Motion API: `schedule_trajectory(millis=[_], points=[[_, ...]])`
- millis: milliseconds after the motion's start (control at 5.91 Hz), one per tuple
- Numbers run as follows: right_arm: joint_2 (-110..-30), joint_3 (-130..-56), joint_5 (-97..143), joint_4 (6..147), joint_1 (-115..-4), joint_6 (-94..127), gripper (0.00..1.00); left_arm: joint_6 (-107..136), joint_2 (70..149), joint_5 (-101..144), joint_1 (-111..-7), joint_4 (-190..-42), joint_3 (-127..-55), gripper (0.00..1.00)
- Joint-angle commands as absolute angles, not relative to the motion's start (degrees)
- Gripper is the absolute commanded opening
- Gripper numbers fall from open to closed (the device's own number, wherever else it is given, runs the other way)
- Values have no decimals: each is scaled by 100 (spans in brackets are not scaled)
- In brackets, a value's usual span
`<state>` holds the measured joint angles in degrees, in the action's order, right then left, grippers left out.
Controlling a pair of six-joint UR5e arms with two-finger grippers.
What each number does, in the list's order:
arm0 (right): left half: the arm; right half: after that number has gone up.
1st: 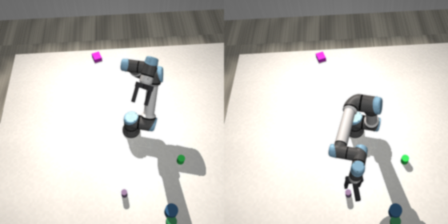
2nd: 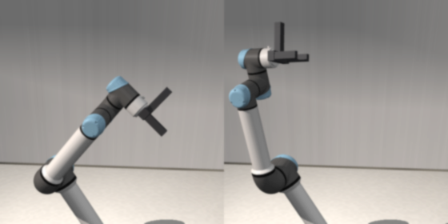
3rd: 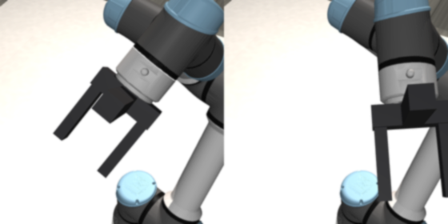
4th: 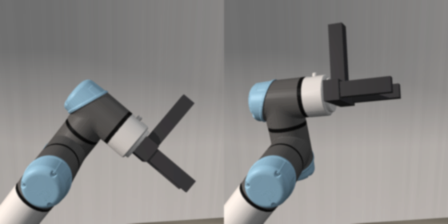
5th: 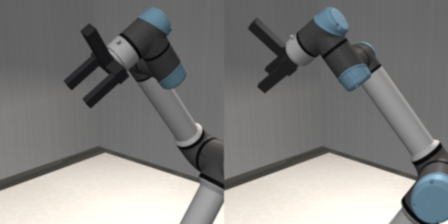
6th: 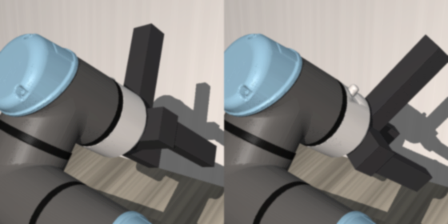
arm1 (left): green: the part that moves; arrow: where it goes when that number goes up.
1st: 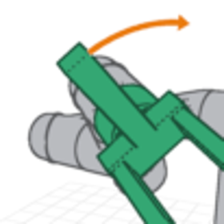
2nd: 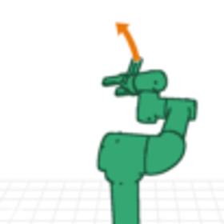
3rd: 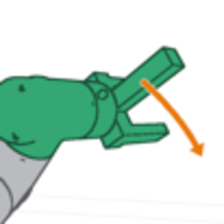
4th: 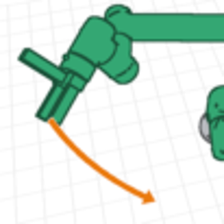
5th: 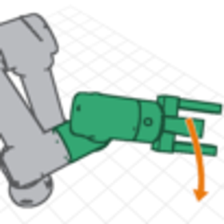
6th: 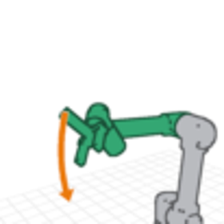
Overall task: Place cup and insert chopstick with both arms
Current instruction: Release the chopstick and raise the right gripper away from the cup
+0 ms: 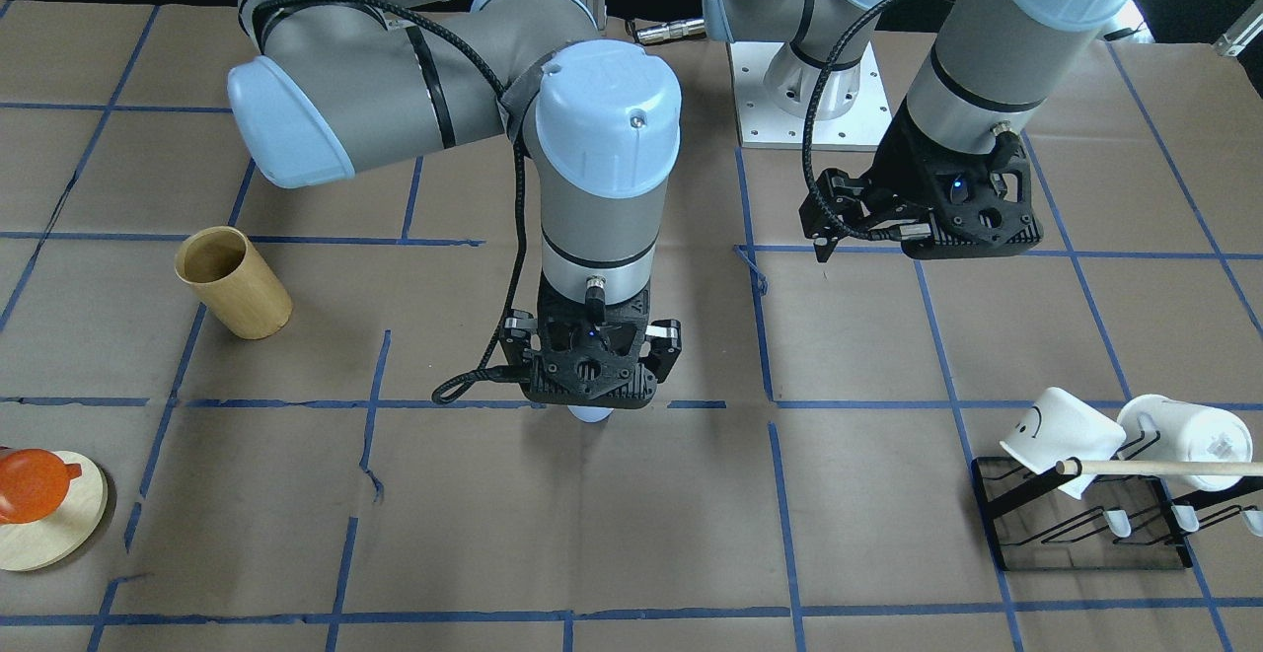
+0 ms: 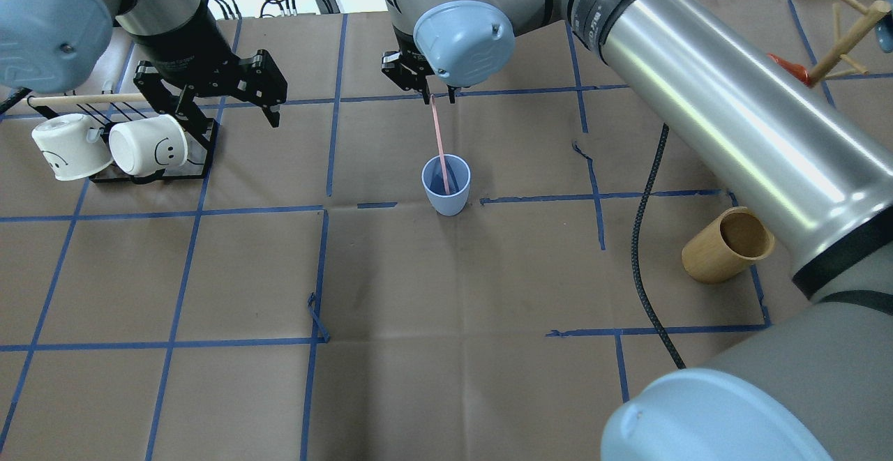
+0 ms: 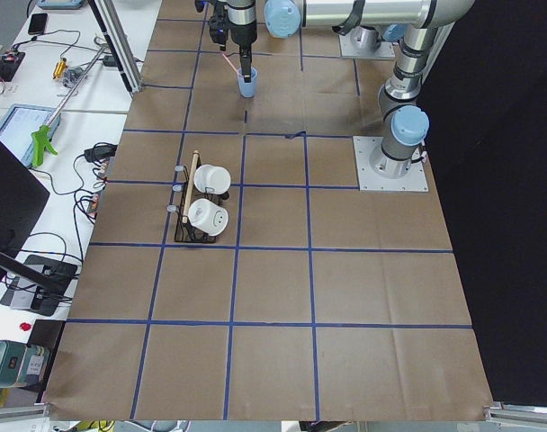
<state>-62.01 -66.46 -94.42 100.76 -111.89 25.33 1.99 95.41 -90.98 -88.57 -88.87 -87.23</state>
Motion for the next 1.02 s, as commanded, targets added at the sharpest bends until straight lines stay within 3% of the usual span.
schedule_trajectory(millis=[0, 338, 846], points=[[-7113, -6644, -9448, 8972, -10639, 2061, 100, 202, 9527, -9105, -8859, -8877, -8719, 98], [-7967, -7020, -9431, 7406, -9585, 945, 100, 211, 9510, -9088, -8894, -8877, -8815, 98], [-8787, -8504, -9088, 8353, -9193, 817, 100, 211, 9483, -9088, -8895, -8877, -8859, 98]])
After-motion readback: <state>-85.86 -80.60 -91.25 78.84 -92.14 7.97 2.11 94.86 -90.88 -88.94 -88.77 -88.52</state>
